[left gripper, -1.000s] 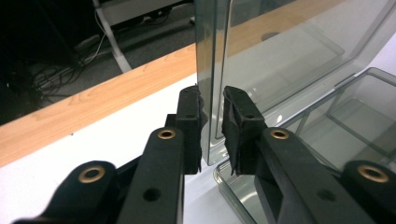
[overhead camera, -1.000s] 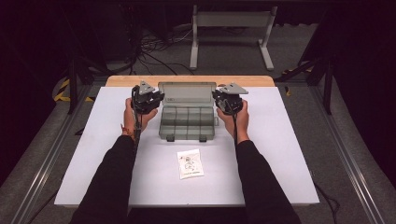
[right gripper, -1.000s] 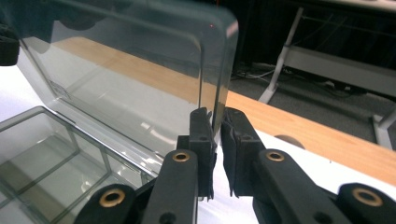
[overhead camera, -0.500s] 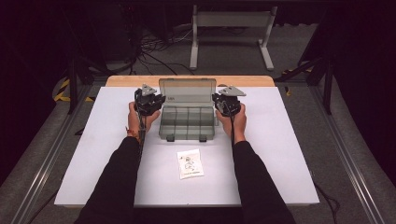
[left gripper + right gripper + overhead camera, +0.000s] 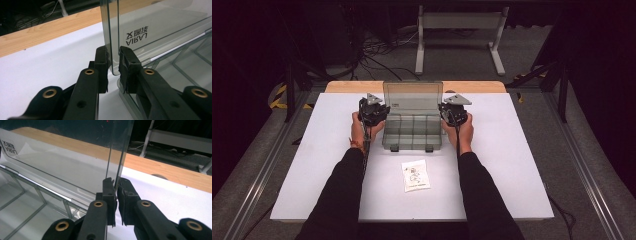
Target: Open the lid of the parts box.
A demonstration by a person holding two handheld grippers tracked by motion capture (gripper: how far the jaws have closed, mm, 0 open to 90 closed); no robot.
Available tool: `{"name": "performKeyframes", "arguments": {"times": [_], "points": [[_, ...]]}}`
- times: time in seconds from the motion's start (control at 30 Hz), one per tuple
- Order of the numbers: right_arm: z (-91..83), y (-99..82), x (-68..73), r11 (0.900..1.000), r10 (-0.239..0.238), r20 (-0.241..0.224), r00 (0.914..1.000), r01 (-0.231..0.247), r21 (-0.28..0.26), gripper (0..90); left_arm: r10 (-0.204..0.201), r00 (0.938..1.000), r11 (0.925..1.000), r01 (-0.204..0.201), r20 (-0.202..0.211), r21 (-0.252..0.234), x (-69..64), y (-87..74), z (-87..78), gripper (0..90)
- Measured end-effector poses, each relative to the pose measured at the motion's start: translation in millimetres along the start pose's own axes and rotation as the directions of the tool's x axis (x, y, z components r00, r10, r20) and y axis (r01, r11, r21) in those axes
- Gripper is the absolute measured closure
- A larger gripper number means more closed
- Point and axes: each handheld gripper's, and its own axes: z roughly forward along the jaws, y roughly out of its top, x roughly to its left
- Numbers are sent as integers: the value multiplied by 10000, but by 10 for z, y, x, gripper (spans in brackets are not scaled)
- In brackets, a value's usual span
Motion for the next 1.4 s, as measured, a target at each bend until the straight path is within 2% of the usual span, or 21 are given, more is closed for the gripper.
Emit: {"name": "performKeyframes", "arguments": {"times": [0.37,0.9,1.07,1.4], "points": [[39,-48,16,9997,35,60,10000,-37,240,838,2,10000,10000,-2,35,-19,16,-25,29,778],[95,-81,17,9984,81,9,10000,-82,553,814,143,9998,9999,-143,-160,-1,3,-23,47,749],[103,-75,26,9982,-14,186,9998,3,608,795,191,9996,9998,-191,-204,1,-2,-22,51,744],[106,-88,22,9971,57,256,9997,-76,760,809,205,9997,9998,-205,-146,28,-1,-20,50,745]]}}
